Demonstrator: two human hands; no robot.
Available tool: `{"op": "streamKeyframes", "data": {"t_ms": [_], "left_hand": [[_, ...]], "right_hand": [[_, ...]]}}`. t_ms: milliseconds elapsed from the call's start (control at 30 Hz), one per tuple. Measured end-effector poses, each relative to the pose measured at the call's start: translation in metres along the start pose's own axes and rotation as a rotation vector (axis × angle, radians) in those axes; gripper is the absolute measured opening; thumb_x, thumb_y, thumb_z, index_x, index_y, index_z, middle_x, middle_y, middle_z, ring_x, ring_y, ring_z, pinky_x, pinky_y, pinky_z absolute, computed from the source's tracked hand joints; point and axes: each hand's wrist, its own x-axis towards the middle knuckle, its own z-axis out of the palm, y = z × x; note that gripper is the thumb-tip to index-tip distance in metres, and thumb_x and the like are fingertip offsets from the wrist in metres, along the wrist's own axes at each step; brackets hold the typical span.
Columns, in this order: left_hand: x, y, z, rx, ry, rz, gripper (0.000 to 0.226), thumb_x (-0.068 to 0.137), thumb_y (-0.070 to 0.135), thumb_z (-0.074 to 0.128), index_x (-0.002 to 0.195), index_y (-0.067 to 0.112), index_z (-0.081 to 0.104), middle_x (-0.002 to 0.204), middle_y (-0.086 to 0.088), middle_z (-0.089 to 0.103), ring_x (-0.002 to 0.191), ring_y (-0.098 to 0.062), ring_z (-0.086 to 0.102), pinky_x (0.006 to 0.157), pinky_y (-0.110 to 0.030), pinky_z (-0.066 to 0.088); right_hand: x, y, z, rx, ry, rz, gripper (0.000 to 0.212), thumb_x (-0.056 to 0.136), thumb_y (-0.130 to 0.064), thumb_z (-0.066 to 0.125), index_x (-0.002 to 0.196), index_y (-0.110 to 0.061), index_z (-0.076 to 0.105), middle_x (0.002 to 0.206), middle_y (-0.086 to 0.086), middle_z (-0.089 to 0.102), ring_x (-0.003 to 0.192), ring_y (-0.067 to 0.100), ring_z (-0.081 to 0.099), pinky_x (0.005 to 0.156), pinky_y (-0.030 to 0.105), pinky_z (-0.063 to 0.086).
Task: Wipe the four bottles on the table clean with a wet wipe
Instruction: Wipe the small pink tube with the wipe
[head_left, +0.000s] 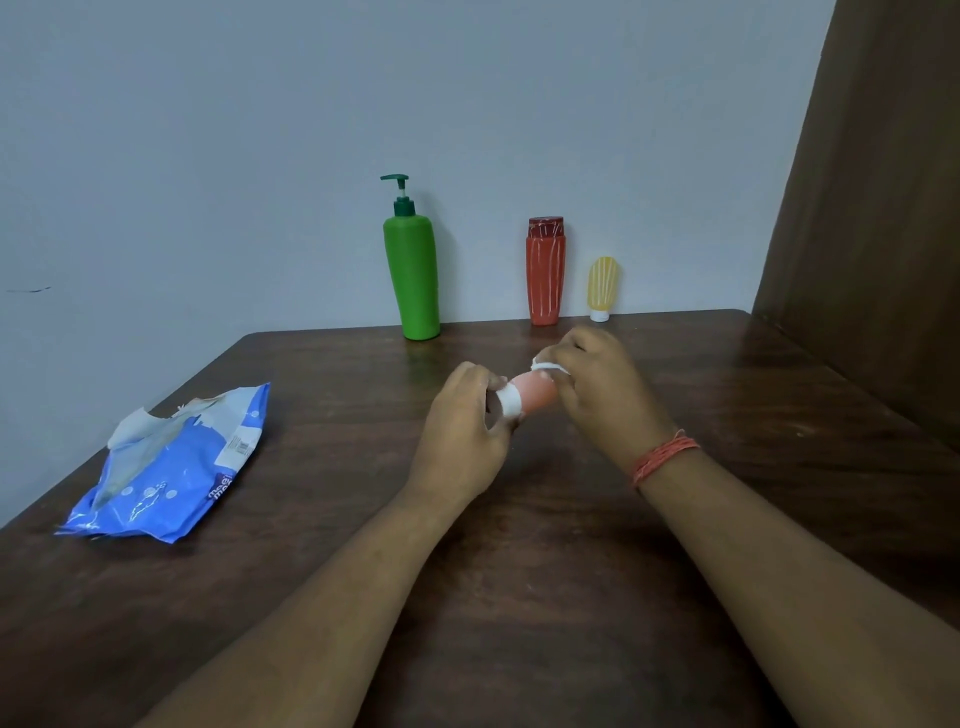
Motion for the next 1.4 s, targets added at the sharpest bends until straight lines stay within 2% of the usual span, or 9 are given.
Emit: {"op": "streamKeyframes", "data": {"t_ms": [167,333,533,700,833,1000,1167,1333,1400], "left_hand": [[0.002,-0.002,-0.003,0.084,-0.031,0.115,0.021,0.083,0.010,0.078,0.089,0.012,0.058,0.092,0.001,0.054,0.077,-0.012,0.050,0.063,-0.026,0.042],[0.002,-0.002,-0.004,0.155,-0.028,0.262,0.031,0.070,-0.009,0.078,0.093,0.006,0.063,0.095,-0.007,0.061,0.085,-0.024,0.058,0.071,-0.041,0.051],[0.004,-0.004,-0.009,0.219,-0.030,0.352,0.032,0.069,-0.009,0.080,0.089,0.008,0.062,0.092,-0.007,0.060,0.079,-0.024,0.053,0.065,-0.040,0.047],[0.002,-0.001,-0.008,0.247,-0.062,0.328,0.035,0.067,-0.008,0.081,0.089,0.010,0.062,0.092,-0.005,0.059,0.079,-0.021,0.051,0.066,-0.032,0.041],[0.004,-0.002,-0.008,0.195,-0.048,0.297,0.027,0.073,-0.003,0.081,0.086,0.009,0.061,0.088,-0.004,0.056,0.076,-0.021,0.052,0.062,-0.040,0.047],[0.003,-0.003,-0.009,0.164,-0.031,0.261,0.030,0.070,-0.008,0.079,0.092,0.005,0.064,0.093,-0.007,0.060,0.080,-0.025,0.058,0.067,-0.045,0.052],[0.003,-0.003,-0.009,0.174,-0.039,0.281,0.026,0.074,-0.002,0.081,0.089,0.008,0.062,0.090,-0.004,0.057,0.078,-0.021,0.053,0.064,-0.043,0.049],[0.002,-0.002,-0.008,0.164,-0.019,0.238,0.031,0.069,-0.007,0.080,0.093,0.006,0.064,0.094,-0.005,0.060,0.082,-0.022,0.059,0.068,-0.041,0.052],[0.004,-0.003,-0.007,0.151,-0.008,0.222,0.031,0.070,-0.006,0.081,0.092,0.007,0.063,0.093,-0.004,0.059,0.080,-0.022,0.057,0.066,-0.039,0.050]], "right_hand": [[-0.005,-0.012,0.003,0.104,-0.092,-0.143,0.022,0.087,-0.001,0.065,0.104,-0.012,0.073,0.095,0.004,0.058,0.091,0.019,0.053,0.076,0.030,0.045],[0.000,0.012,-0.001,0.042,-0.165,0.062,0.024,0.088,-0.001,0.064,0.106,-0.014,0.075,0.098,0.006,0.057,0.097,0.024,0.054,0.083,0.034,0.046],[-0.004,0.000,-0.004,0.258,-0.194,0.051,0.025,0.090,-0.002,0.060,0.105,-0.015,0.075,0.100,0.004,0.061,0.093,0.017,0.056,0.082,0.029,0.046],[-0.004,0.010,-0.003,0.179,-0.225,0.162,0.025,0.091,-0.003,0.061,0.107,-0.016,0.075,0.102,0.001,0.060,0.097,0.019,0.057,0.083,0.025,0.044],[-0.007,-0.010,-0.008,0.298,-0.176,-0.014,0.021,0.090,-0.004,0.063,0.104,-0.015,0.075,0.097,0.002,0.062,0.090,0.014,0.057,0.079,0.025,0.045],[-0.005,0.007,-0.004,0.141,-0.144,0.105,0.024,0.091,-0.003,0.060,0.106,-0.015,0.074,0.099,0.001,0.057,0.094,0.020,0.056,0.080,0.029,0.045],[-0.007,-0.013,-0.001,0.198,-0.159,-0.039,0.022,0.089,-0.003,0.064,0.105,-0.012,0.074,0.097,0.005,0.060,0.092,0.019,0.055,0.080,0.031,0.046],[-0.003,0.018,0.000,0.104,-0.155,0.187,0.026,0.088,-0.001,0.063,0.103,-0.017,0.075,0.095,-0.001,0.054,0.094,0.022,0.056,0.079,0.029,0.045],[-0.006,0.007,-0.002,0.182,-0.123,0.133,0.024,0.089,-0.002,0.061,0.102,-0.017,0.075,0.097,0.000,0.057,0.093,0.018,0.055,0.079,0.029,0.045]]}}
